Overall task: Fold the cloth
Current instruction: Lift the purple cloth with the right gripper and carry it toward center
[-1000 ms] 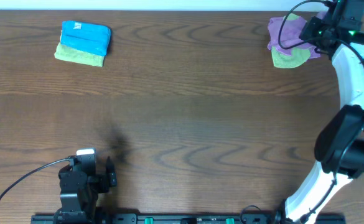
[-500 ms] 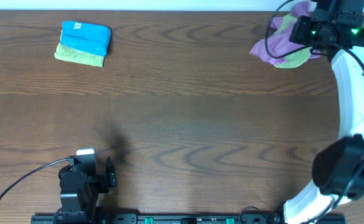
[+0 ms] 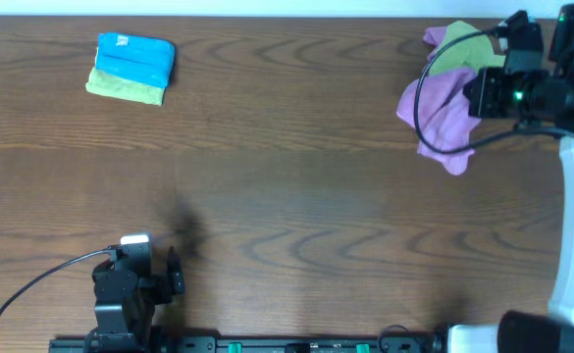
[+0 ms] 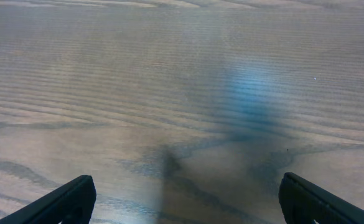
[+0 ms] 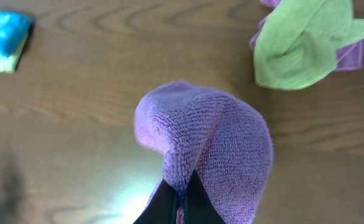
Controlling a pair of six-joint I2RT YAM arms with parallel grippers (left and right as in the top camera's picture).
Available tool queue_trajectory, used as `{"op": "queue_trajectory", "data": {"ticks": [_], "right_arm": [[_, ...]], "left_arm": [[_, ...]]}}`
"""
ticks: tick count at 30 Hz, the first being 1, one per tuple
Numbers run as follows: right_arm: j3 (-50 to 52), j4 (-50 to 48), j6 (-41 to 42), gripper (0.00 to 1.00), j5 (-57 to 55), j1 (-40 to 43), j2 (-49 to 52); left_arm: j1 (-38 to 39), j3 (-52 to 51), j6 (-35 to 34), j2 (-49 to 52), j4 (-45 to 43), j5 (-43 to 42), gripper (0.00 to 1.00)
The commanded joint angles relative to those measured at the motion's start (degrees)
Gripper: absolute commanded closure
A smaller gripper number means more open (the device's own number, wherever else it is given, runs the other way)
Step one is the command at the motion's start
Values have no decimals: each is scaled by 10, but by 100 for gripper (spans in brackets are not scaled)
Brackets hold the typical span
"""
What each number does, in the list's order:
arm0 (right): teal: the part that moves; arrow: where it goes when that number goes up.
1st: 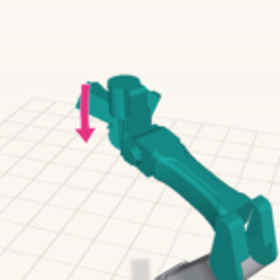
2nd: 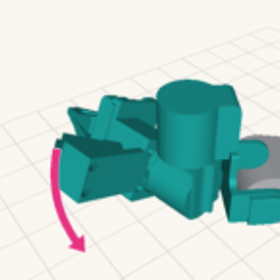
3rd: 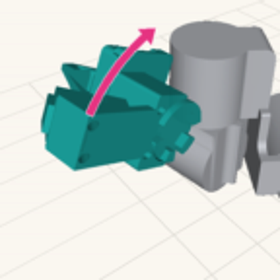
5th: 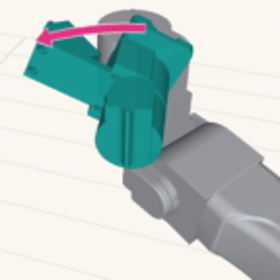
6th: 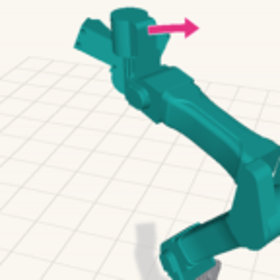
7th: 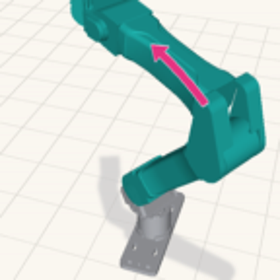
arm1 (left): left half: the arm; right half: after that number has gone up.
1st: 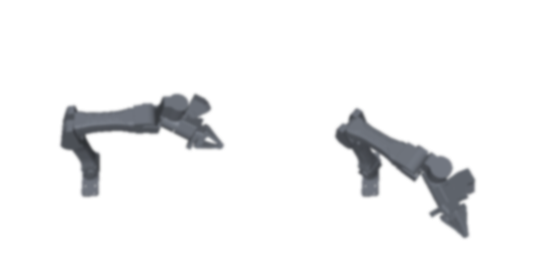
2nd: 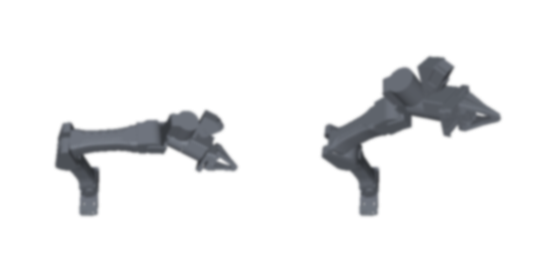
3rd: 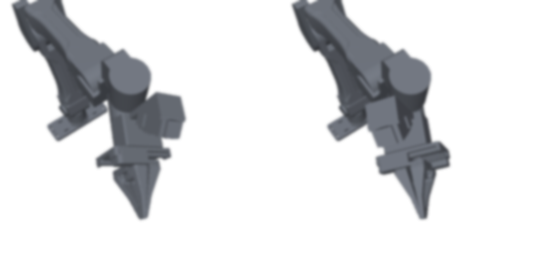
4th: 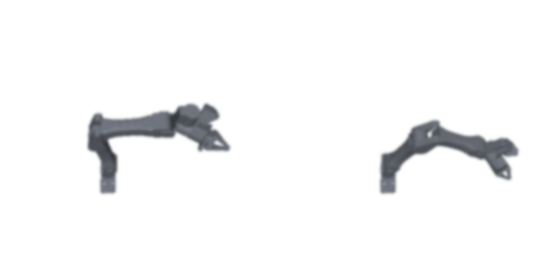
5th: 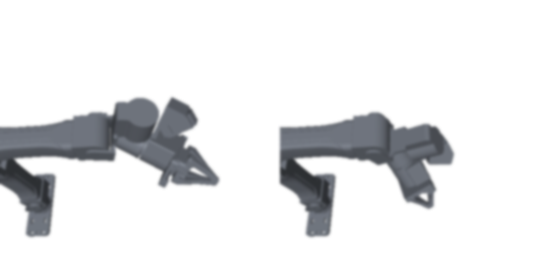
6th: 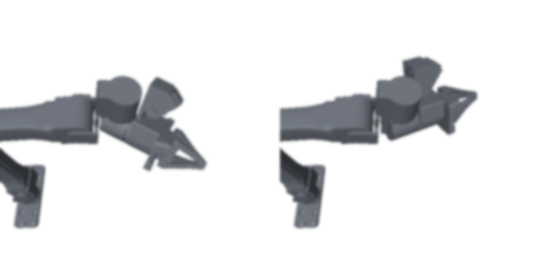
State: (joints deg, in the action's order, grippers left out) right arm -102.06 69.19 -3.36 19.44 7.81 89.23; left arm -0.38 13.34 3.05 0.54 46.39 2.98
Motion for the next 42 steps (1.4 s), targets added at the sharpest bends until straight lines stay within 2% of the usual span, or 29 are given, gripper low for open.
{"op": "queue_trajectory", "data": {"ticks": [1, 10, 14, 19, 23, 25, 28, 36, 42], "right_arm": [[59, 5, -23, 98, 26, 4, -43], [345, -49, -31, 98, 97, 0, -235], [385, -33, -30, 98, 136, -42, -282], [385, -93, 72, 98, 161, -158, -287], [385, -178, 156, 98, 142, -269, -269], [385, -221, 188, 98, 98, -334, -240], [385, -261, 196, 98, 68, -380, -184], [385, -419, 189, 95, -25, -384, -4], [385, -501, 192, 97, -99, -362, 59]], "left_arm": [[-3, -23, 6, -3, 23, 0, 5], [-3, -23, 6, -3, 23, 0, 5], [-3, -23, 6, -3, 22, 0, 5], [-3, -23, 6, -3, 22, 0, 5], [-3, -23, 6, -3, 23, 0, 5], [-3, -23, 6, -3, 23, 0, 5], [-3, -23, 6, -3, 22, 0, 5], [-3, -23, 6, -3, 22, 0, 5], [-3, -23, 6, -3, 23, 0, 5]]}}
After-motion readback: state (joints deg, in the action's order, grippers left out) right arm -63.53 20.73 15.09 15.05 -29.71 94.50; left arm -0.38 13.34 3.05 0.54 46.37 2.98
